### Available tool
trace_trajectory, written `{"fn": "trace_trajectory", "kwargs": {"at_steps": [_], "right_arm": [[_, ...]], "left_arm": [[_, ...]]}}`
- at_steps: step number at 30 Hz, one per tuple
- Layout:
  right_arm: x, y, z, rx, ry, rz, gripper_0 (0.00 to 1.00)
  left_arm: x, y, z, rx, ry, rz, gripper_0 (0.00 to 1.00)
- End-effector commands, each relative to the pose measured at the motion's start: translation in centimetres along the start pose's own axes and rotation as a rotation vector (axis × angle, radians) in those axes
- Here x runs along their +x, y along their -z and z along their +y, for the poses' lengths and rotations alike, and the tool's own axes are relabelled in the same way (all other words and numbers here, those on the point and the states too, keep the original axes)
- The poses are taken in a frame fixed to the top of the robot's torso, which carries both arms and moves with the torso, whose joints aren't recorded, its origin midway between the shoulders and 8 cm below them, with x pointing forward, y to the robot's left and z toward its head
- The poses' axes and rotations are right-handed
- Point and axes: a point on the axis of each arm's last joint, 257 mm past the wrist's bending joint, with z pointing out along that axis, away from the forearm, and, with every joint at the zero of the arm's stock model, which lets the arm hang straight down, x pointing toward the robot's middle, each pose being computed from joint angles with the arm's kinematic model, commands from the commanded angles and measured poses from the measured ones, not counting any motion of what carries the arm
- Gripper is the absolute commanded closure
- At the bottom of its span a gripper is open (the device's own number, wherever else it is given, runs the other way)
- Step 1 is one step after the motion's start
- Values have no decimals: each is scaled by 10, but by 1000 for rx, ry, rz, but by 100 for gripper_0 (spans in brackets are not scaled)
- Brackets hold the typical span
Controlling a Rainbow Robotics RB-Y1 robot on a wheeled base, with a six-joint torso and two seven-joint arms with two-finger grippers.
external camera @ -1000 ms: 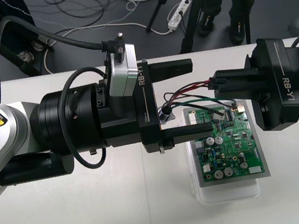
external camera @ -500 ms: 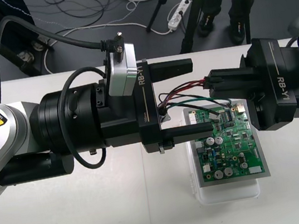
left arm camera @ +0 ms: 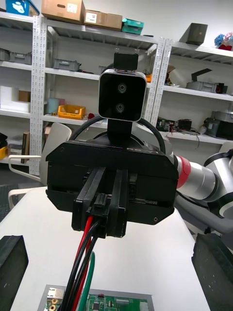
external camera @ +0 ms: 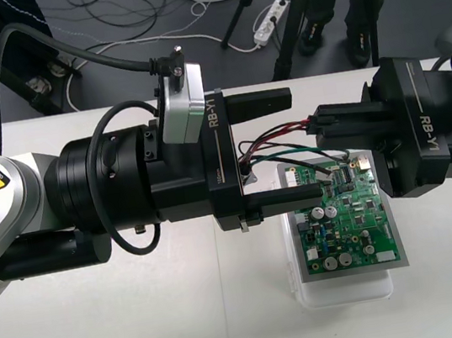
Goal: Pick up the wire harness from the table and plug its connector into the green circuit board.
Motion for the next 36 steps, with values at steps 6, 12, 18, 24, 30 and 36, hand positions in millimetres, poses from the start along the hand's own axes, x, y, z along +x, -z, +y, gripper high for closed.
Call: {"fn": "trace_trajectory", "kwargs": {"at_steps": [6,12,18,24,30,36], "right_arm": [[-23,-7,4,-20,75,-40,100],[-23,-6,3,-16,74,-37,100],[-23,-5,3,-16,73,-37,100],[-23,-5,3,-16,73,-37,100],[-23,-5,3,-16,73,-37,100],[-23,-5,3,-16,74,-37,100]], "left_arm": [[-32,-15,-10,26,-63,-71,0],[-32,-16,-8,19,-67,-74,0],[-34,-17,-9,20,-65,-80,0],[-37,-18,-9,23,-66,-88,25],[-40,-20,-10,27,-65,-99,85],[-43,-22,-8,21,-62,-109,99]]}}
